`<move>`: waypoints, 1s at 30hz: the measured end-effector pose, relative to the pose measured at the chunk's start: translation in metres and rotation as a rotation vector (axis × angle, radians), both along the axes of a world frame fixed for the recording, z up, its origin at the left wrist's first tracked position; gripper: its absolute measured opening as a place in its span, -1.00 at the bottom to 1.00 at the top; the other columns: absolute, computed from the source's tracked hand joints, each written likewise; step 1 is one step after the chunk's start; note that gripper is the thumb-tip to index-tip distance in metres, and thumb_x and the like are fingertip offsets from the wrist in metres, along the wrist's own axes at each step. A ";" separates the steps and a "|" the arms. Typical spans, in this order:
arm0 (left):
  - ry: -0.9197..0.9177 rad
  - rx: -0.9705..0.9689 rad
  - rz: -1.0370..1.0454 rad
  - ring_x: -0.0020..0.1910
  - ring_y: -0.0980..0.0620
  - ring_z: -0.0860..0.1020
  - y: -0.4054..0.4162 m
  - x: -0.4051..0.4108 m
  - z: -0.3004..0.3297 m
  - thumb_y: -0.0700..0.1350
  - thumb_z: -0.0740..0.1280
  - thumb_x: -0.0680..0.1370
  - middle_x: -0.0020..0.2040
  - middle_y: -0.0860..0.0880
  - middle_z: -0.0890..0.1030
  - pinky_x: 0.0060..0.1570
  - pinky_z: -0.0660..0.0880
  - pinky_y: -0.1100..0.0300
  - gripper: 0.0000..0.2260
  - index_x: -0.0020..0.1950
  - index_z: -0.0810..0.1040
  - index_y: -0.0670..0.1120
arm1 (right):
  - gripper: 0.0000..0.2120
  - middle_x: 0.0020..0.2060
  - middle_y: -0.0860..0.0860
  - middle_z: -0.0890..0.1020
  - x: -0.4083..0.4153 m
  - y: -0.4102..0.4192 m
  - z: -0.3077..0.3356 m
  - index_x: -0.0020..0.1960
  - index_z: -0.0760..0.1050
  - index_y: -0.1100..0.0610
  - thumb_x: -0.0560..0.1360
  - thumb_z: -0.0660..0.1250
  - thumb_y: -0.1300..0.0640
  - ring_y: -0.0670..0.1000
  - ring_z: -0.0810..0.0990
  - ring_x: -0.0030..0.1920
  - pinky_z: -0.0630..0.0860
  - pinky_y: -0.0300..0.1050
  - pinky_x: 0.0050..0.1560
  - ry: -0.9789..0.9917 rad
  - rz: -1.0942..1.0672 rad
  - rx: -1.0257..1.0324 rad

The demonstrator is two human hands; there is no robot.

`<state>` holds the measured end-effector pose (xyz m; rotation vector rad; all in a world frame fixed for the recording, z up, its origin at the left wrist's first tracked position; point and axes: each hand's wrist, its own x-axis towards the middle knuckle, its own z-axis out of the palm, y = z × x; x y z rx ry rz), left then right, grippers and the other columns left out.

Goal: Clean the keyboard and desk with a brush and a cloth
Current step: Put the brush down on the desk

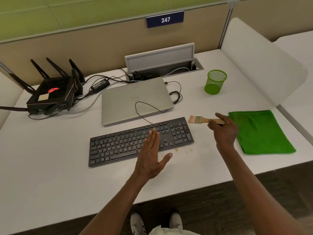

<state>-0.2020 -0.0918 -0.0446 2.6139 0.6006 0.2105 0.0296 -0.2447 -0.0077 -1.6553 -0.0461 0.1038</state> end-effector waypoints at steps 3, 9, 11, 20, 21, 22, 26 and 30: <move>0.007 -0.012 0.024 0.59 0.16 -0.37 0.000 0.028 0.003 0.42 -0.02 0.58 0.63 0.03 -0.34 0.51 -0.37 0.27 -0.14 0.66 -0.25 -0.07 | -0.71 -0.32 -0.05 0.65 0.013 0.009 -0.012 0.14 0.60 0.22 0.43 0.42 0.33 0.10 0.70 -0.20 0.64 0.03 -0.02 0.058 -0.061 0.010; 0.002 -0.071 0.001 0.59 0.15 -0.36 0.001 0.068 0.011 0.36 0.08 0.62 0.64 0.01 -0.33 0.52 -0.36 0.25 -0.16 0.66 -0.24 -0.08 | -0.71 -0.18 0.12 0.69 0.027 0.032 -0.028 0.21 0.57 0.29 0.51 0.26 0.30 -0.07 0.68 -0.24 0.60 -0.25 -0.12 0.154 -0.224 0.020; -0.004 -0.094 -0.014 0.60 0.16 -0.35 0.001 0.075 0.012 0.36 0.08 0.62 0.65 0.01 -0.32 0.55 -0.32 0.20 -0.16 0.66 -0.23 -0.08 | -0.65 -0.18 0.06 0.65 0.031 0.039 -0.030 0.26 0.56 0.26 0.49 0.26 0.35 -0.14 0.64 -0.31 0.58 -0.30 -0.18 0.162 -0.272 0.022; 0.011 -0.142 -0.064 0.60 0.17 -0.35 0.012 0.080 0.007 0.34 0.13 0.63 0.64 0.05 -0.33 0.56 -0.31 0.19 -0.16 0.67 -0.22 -0.08 | -0.88 -0.37 0.02 0.61 0.053 0.055 -0.029 -0.04 0.61 0.26 0.48 0.32 0.29 0.02 0.67 -0.33 0.57 -0.21 -0.35 0.355 -0.462 0.070; 0.014 -0.146 -0.069 0.60 0.17 -0.35 0.013 0.079 0.006 0.34 0.14 0.63 0.64 0.05 -0.33 0.56 -0.31 0.19 -0.15 0.67 -0.22 -0.08 | -0.91 -0.38 0.03 0.62 0.052 0.056 -0.029 -0.07 0.61 0.24 0.47 0.33 0.29 0.02 0.68 -0.33 0.56 -0.22 -0.37 0.372 -0.462 0.057; 0.016 -0.148 -0.074 0.60 0.17 -0.35 0.015 0.079 0.007 0.34 0.14 0.63 0.64 0.05 -0.33 0.56 -0.30 0.19 -0.15 0.67 -0.22 -0.08 | -0.92 -0.39 0.04 0.62 0.053 0.057 -0.030 -0.10 0.61 0.22 0.46 0.34 0.28 0.02 0.68 -0.34 0.57 -0.21 -0.37 0.391 -0.454 0.032; 0.024 -0.151 -0.113 0.60 0.16 -0.35 0.019 0.081 0.008 0.34 0.14 0.63 0.65 0.03 -0.32 0.57 -0.29 0.19 -0.15 0.66 -0.24 -0.07 | -0.81 -0.38 0.06 0.68 0.058 0.060 -0.048 -0.16 0.67 0.20 0.36 0.37 0.11 0.05 0.69 -0.33 0.63 -0.11 -0.33 0.424 -0.357 -0.188; 0.021 -0.156 -0.142 0.60 0.17 -0.35 0.027 0.083 0.009 0.33 0.15 0.63 0.64 0.04 -0.32 0.54 -0.32 0.25 -0.15 0.67 -0.22 -0.08 | -0.68 -0.11 0.09 0.64 0.055 0.063 -0.038 -0.01 0.59 0.32 0.47 0.33 0.05 0.11 0.62 -0.04 0.36 -0.22 -0.24 0.433 -0.278 -0.457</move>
